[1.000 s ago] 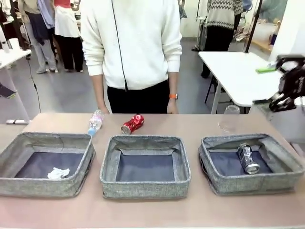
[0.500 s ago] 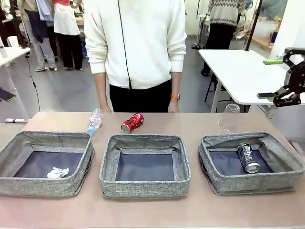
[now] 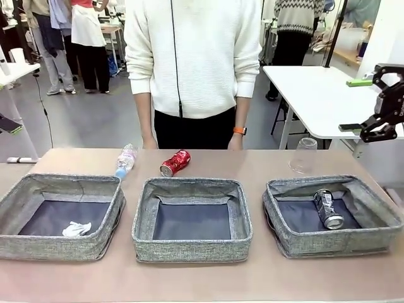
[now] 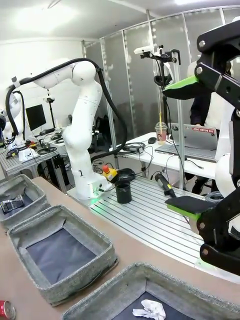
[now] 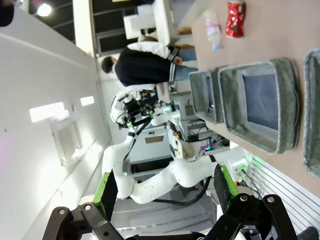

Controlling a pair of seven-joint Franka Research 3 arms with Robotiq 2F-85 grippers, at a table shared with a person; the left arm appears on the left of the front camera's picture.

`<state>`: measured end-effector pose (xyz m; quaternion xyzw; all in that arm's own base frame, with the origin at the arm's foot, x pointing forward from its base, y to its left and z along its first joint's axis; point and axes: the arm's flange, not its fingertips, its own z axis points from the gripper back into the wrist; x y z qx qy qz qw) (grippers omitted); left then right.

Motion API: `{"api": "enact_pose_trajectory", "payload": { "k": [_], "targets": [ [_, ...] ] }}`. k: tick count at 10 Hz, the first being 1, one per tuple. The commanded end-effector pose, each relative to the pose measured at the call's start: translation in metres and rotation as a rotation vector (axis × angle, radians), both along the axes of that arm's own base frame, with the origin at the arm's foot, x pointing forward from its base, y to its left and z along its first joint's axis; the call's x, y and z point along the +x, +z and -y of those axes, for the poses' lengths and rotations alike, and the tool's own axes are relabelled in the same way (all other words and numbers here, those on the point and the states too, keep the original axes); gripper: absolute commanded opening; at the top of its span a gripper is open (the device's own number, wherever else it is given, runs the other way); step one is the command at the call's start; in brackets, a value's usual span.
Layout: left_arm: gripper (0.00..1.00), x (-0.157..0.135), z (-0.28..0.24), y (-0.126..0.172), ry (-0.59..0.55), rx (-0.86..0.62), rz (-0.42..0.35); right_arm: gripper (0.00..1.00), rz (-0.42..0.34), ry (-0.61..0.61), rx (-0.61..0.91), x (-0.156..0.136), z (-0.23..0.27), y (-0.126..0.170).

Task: Sort the waste into the appropriate baskets.
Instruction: Pick up the waste item pointed out by the person.

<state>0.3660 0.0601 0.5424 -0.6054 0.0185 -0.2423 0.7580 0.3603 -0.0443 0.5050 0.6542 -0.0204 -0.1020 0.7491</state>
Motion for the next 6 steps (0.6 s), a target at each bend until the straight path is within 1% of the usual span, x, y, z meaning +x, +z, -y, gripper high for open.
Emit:
{"api": "enact_pose_trajectory", "payload": {
  "k": [1, 6],
  "targets": [
    [1.00, -0.0021, -0.0024, 0.0016, -0.014, 0.002, 0.000, 1.00, 0.007, 0.001, -0.009, -0.0027, 0.0002, -0.0004],
    [1.00, -0.0021, -0.0024, 0.0016, -0.014, 0.002, 0.000, 1.00, 0.007, 0.001, -0.009, -0.0027, 0.0002, -0.0004]
  ]
}}
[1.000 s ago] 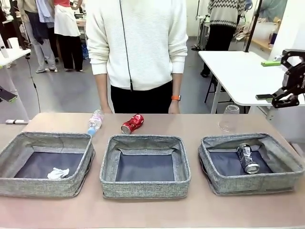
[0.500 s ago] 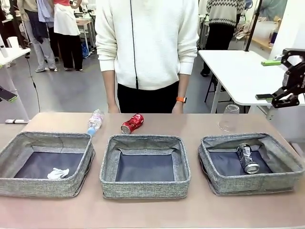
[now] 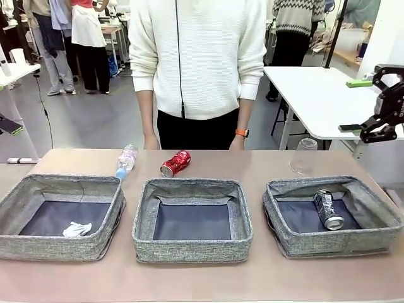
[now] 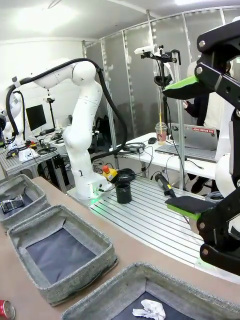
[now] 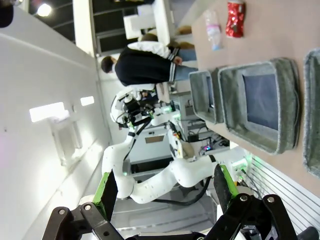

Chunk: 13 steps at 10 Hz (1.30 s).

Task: Sort the waste into the appropriate baskets.
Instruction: Pick up the waste item pointed out by the person.

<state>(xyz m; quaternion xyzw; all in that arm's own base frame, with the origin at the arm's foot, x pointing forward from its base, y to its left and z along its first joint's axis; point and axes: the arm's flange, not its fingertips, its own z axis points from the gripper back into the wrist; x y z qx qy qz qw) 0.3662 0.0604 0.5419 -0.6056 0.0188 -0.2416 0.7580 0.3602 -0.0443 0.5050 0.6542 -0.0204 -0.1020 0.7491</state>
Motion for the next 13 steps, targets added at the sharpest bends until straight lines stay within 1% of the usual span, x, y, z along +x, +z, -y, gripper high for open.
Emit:
{"api": "enact_pose_trajectory", "payload": {
  "k": [1, 11, 12, 13],
  "targets": [
    [1.00, -0.002, -0.002, 0.002, -0.015, 0.002, 0.002, 1.00, 0.007, 0.002, -0.009, -0.003, 0.000, 0.000],
    [1.00, -0.002, -0.002, 0.002, -0.015, 0.002, 0.002, 1.00, 0.007, 0.002, -0.009, -0.003, 0.000, 0.000],
    [1.00, 0.000, 0.000, 0.000, 0.000, 0.000, 0.000, 1.00, 0.007, 0.002, -0.009, -0.003, 0.000, 0.000],
    [1.00, 0.012, 0.007, 0.008, 0.094, 0.138, -0.051, 1.00, 0.007, 0.002, -0.009, -0.003, 0.000, 0.000]
  ]
}}
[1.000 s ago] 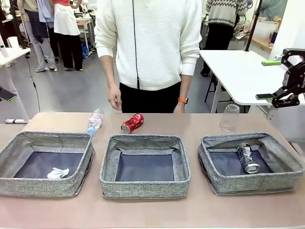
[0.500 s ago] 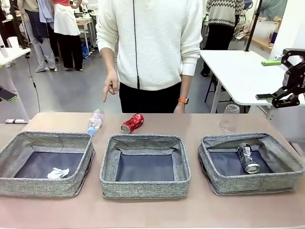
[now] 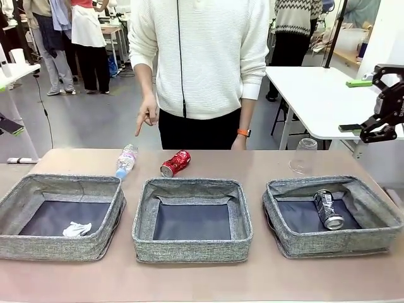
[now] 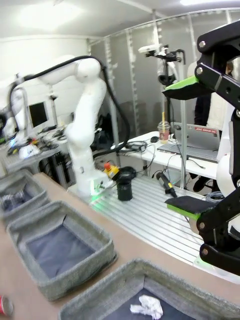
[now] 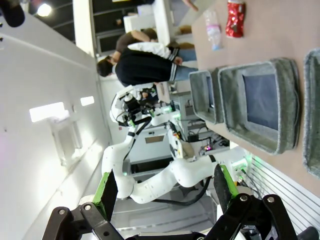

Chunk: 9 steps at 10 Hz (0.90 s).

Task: Sort the waste into the appropriate baskets.
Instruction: Pick up the waste item pointed out by the person.

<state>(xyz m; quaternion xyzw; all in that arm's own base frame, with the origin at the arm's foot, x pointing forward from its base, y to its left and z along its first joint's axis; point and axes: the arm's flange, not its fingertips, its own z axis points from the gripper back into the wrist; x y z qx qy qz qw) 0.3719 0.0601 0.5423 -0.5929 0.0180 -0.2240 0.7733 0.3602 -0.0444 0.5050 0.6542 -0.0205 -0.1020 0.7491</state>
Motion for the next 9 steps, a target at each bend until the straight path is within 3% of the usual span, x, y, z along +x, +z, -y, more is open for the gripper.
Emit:
{"api": "enact_pose_trajectory", "payload": {
  "k": [1, 4, 6, 7, 8, 9],
  "targets": [
    [1.00, 0.033, 0.036, 0.013, 0.158, 0.288, -0.068, 1.00, 0.007, 0.002, -0.009, -0.003, 0.000, 0.000],
    [1.00, 0.119, 0.132, -0.018, 0.282, 0.751, -0.090, 1.00, 0.007, 0.002, -0.009, -0.003, 0.000, 0.000],
    [1.00, 0.156, 0.178, -0.056, 0.470, 1.096, 0.125, 1.00, 0.007, 0.002, -0.009, -0.003, 0.000, 0.000],
    [1.00, 0.160, 0.182, -0.060, 0.481, 1.199, 0.200, 1.00, 0.007, 0.002, -0.009, -0.003, 0.000, 0.000],
    [1.00, 0.161, 0.182, -0.057, 0.512, 1.171, 0.271, 1.00, 0.007, 0.002, -0.009, -0.003, 0.000, 0.000],
    [1.00, 0.160, 0.177, -0.049, 0.565, 1.115, 0.288, 1.00, 0.007, 0.002, -0.009, -0.003, 0.000, 0.000]
  ]
}}
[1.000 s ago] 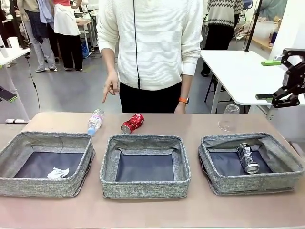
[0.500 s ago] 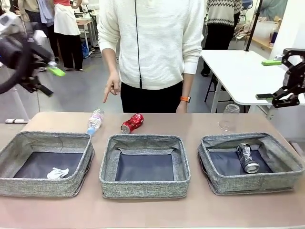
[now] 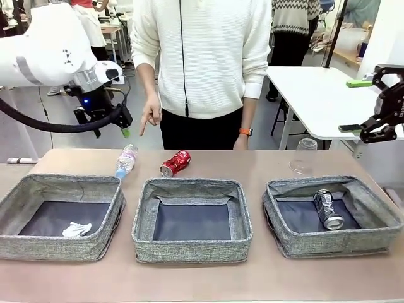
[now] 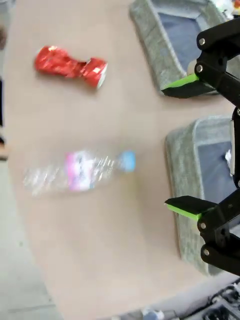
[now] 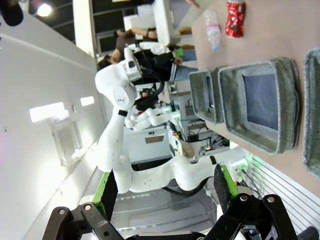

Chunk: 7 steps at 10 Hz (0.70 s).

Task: Sort the waste into the appropriate baskets.
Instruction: Pick up the waste item pointed out by the person.

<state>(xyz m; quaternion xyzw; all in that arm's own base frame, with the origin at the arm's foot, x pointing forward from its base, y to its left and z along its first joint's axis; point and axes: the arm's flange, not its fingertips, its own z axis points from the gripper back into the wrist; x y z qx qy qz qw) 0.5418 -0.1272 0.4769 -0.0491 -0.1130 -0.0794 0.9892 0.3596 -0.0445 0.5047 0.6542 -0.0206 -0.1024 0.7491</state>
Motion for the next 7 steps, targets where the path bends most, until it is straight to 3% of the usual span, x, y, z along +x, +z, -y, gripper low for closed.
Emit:
{"api": "enact_pose_trajectory", "payload": {
  "k": [1, 4, 5, 7],
  "targets": [
    [1.00, -0.005, 0.010, -0.005, -0.032, -0.047, -0.042, 1.00, 0.008, 0.002, -0.009, -0.002, 0.000, 0.000],
    [1.00, -0.001, 0.004, -0.002, -0.004, -0.009, -0.011, 1.00, 0.008, 0.002, -0.009, -0.002, 0.000, 0.000],
    [1.00, 0.025, 0.009, -0.021, 0.065, -0.005, -0.026, 1.00, 0.008, 0.002, -0.009, -0.002, 0.000, 0.000],
    [1.00, 0.060, 0.017, -0.060, 0.090, 0.007, -0.112, 1.00, 0.008, 0.002, -0.009, -0.002, 0.000, 0.000]
  ]
}}
